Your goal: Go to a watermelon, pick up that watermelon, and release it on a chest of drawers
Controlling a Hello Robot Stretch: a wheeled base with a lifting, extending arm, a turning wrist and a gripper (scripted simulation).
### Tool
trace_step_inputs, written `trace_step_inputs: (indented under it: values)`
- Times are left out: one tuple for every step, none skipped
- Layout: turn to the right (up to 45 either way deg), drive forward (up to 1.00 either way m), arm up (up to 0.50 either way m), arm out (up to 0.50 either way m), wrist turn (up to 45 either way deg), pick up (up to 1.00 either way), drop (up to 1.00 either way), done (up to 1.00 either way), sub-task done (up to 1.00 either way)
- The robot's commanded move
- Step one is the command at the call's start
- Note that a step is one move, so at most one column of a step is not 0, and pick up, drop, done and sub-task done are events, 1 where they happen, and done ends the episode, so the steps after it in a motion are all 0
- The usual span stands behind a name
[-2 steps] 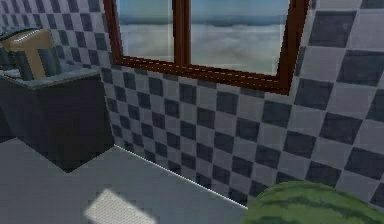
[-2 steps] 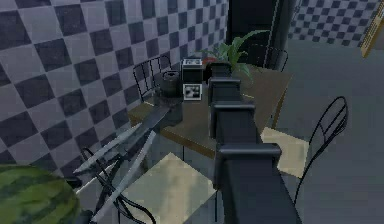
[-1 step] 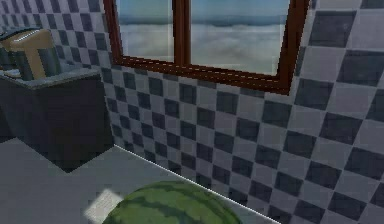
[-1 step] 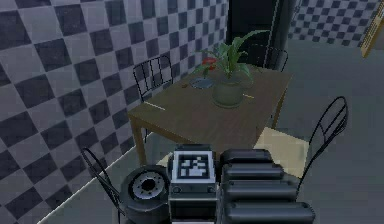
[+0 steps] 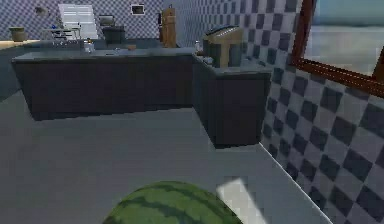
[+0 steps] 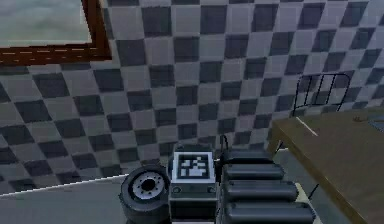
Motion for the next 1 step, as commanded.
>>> trace_step_inputs:
  values:
    - [-45.0, 0.0, 0.0, 0.0, 0.0, 0.0, 0.0, 0.0, 0.0]
